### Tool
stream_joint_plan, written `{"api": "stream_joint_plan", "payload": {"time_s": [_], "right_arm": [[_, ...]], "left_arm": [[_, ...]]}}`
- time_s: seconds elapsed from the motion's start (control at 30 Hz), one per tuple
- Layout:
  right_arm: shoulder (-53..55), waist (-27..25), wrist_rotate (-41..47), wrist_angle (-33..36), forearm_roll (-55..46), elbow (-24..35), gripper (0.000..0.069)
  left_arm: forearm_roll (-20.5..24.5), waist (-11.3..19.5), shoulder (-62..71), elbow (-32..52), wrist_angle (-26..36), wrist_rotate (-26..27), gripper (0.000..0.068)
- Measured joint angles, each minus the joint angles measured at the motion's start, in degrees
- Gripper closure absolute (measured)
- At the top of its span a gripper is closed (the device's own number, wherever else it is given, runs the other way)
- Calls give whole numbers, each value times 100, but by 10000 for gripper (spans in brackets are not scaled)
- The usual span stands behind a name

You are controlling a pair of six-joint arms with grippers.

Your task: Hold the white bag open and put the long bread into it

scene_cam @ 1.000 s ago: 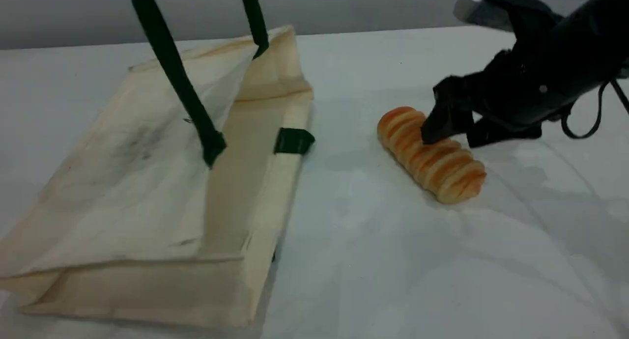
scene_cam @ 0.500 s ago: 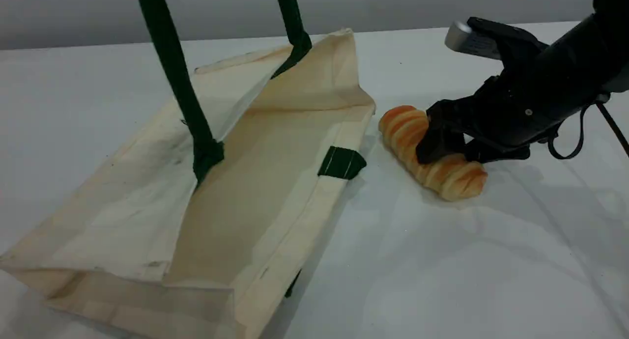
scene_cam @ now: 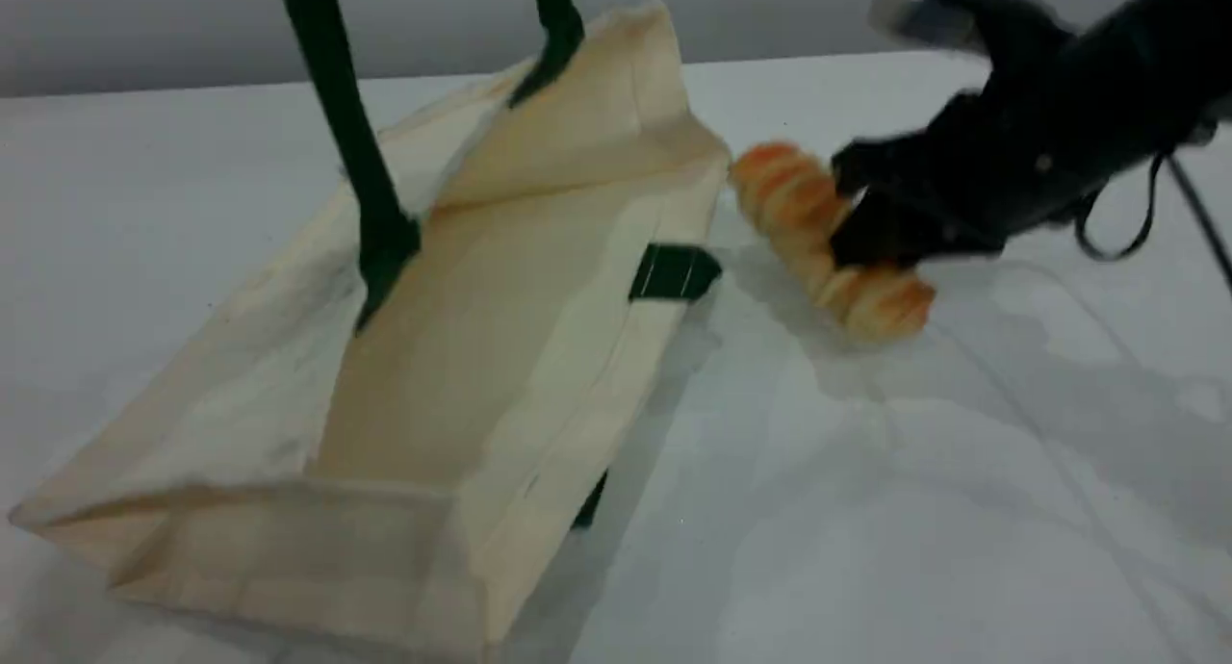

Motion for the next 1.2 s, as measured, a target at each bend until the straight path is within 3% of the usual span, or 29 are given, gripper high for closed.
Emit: {"api": "stream_joint_plan", "payload": {"time_s": [0.17, 0.4, 0.57, 0.7, 0.9, 1.03, 1.2], "right_arm": [[-791, 0, 0, 76, -743, 257, 598], [-2000, 0, 499, 1407, -1925, 364, 598], [-2610, 0, 737, 1312, -1960, 364, 611], [-2671, 0, 838, 978, -1943, 364, 611], [-2666, 5, 1012, 1769, -2326, 445, 612], [-2659, 21, 1155, 1870, -2322, 507, 616], [-2632, 398, 1300, 1860, -2322, 507, 616]], "left_arm": [[17, 0, 0, -615, 0, 70, 601], [138, 0, 24, -808, -7, 65, 601], [132, 0, 24, -808, -14, 44, 601], [132, 0, 24, -803, -8, 16, 601], [132, 0, 24, -803, -25, 16, 601], [132, 0, 24, -803, -25, 16, 601], [37, 0, 24, -803, -25, 8, 601]]}}
